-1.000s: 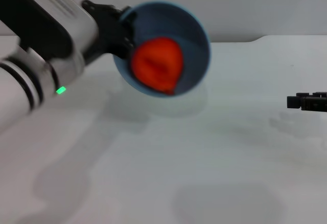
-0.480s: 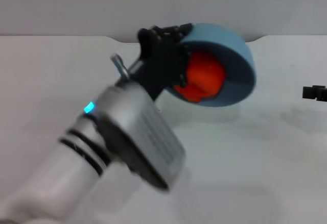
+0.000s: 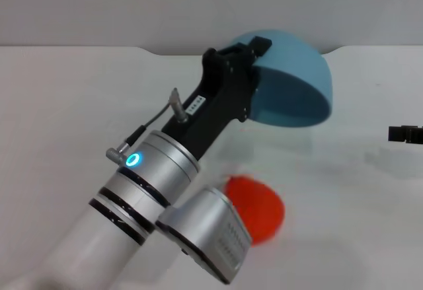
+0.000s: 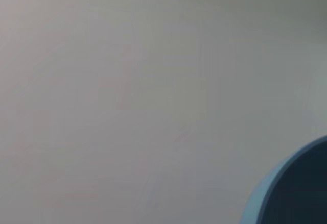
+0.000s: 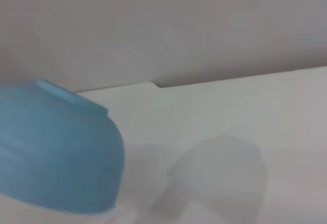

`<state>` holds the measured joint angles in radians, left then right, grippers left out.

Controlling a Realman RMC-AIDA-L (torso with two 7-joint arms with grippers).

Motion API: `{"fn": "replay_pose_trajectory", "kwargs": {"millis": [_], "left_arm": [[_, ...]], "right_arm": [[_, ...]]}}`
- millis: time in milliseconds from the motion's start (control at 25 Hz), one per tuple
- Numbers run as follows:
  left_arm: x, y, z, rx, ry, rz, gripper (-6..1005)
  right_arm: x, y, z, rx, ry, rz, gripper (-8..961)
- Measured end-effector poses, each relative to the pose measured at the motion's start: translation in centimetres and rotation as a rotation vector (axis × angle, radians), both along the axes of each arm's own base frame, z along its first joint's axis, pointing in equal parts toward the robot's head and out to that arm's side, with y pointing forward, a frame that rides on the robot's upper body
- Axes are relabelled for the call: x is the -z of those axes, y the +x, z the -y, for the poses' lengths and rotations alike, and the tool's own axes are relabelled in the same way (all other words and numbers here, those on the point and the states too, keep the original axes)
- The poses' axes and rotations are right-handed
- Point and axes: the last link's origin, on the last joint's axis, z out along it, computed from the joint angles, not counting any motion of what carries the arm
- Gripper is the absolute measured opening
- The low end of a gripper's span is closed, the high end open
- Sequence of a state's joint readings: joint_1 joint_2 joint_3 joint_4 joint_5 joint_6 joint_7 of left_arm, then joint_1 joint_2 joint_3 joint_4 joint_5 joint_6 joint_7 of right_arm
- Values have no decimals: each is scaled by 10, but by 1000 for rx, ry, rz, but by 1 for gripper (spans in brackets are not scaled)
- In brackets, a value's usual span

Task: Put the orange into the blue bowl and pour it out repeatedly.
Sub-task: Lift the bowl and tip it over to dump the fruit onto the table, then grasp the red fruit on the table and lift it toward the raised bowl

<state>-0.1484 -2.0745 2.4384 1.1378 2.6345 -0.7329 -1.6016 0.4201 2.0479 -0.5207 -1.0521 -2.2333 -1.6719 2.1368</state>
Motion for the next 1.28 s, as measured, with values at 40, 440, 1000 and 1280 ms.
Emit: {"fn": "replay_pose_trajectory", "kwargs": {"millis": [40,440,1000,1280], "left_arm": [[-2,0,-1,-6,4,15,-1],[-54,-1,-47,-425,-128,474,-1],[-125,-85,-121,-1355,-914,857,-2],[-133,-91,-101,-1625,-920,736,-2]], "right_arm": [[1,0,0,1,-3,-2,450],[13,-14,-8,-72,-52,21,466],[71,-57,-24,-401,-248,179,489],[123,-85,-34,-526,-409,216,566]]}}
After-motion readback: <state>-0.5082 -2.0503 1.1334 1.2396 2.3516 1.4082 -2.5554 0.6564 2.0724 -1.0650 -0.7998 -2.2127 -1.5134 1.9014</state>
